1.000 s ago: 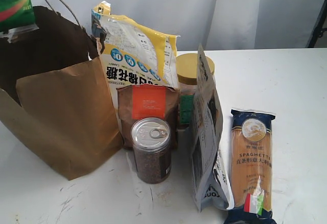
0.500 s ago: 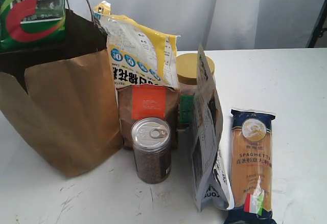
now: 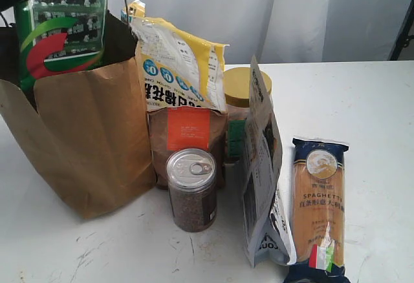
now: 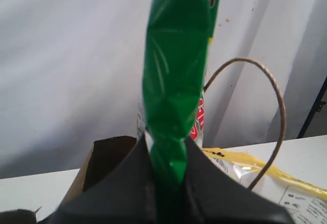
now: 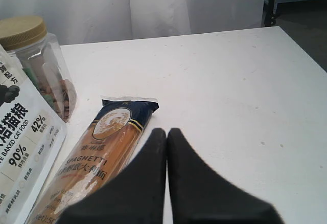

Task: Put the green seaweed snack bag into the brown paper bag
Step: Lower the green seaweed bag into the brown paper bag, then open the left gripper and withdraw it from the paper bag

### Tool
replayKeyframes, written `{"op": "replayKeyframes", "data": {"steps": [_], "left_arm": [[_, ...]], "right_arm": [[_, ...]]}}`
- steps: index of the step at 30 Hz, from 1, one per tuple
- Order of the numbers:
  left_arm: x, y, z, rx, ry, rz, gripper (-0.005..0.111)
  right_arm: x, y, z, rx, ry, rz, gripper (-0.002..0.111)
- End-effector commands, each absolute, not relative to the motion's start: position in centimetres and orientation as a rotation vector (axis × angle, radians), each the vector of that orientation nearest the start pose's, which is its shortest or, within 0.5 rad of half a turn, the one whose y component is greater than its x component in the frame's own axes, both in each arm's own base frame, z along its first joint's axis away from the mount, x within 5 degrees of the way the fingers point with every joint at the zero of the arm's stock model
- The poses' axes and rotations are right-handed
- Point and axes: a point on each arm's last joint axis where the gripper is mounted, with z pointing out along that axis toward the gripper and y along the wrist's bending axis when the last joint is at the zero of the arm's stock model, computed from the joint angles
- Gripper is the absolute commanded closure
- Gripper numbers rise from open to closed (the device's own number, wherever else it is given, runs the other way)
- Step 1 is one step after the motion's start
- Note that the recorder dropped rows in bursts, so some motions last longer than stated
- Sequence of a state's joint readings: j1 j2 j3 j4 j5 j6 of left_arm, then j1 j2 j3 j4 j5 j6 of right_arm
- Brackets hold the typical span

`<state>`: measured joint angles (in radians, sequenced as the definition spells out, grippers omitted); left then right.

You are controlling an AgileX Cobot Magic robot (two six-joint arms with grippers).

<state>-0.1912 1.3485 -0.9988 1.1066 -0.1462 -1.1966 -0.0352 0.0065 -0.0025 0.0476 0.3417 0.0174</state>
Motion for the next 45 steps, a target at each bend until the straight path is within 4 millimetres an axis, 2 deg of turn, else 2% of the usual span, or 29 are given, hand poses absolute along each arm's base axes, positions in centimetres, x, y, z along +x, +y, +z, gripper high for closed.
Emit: {"op": "replayKeyframes", "data": {"steps": [1, 8, 10, 13, 15, 36, 39, 45], "left_arm": [[30.2, -7.0, 33.9, 0.195, 1.764, -0.372, 0.107], [30.1, -7.2, 34.0, 0.204, 1.754, -0.389, 0.104], [30.1, -7.3, 34.0, 0.213, 1.747, -0.401, 0.098], [30.1, -7.4, 34.1, 0.214, 1.742, -0.415, 0.083], [30.1, -7.4, 34.1, 0.219, 1.738, -0.422, 0.079], [29.9, -7.9, 34.2, 0.249, 1.733, -0.477, 0.078], [29.5, -7.8, 34.7, 0.251, 1.715, -0.478, 0.078], [27.1, -7.4, 37.4, 0.351, 1.626, -0.386, 0.079]], "right_arm": [[5.4, -0.1, 18.3, 0.082, 1.819, 0.030, 0.108], [5.4, -0.1, 18.3, 0.082, 1.819, 0.030, 0.108], [5.4, -0.1, 18.3, 0.082, 1.819, 0.030, 0.108], [5.4, -0.1, 18.3, 0.082, 1.819, 0.030, 0.108], [5.4, -0.1, 18.3, 0.082, 1.819, 0.030, 0.108], [5.4, -0.1, 18.3, 0.082, 1.819, 0.030, 0.108], [5.4, -0.1, 18.3, 0.082, 1.819, 0.030, 0.108], [5.4, -0.1, 18.3, 0.082, 1.819, 0.030, 0.108]]}}
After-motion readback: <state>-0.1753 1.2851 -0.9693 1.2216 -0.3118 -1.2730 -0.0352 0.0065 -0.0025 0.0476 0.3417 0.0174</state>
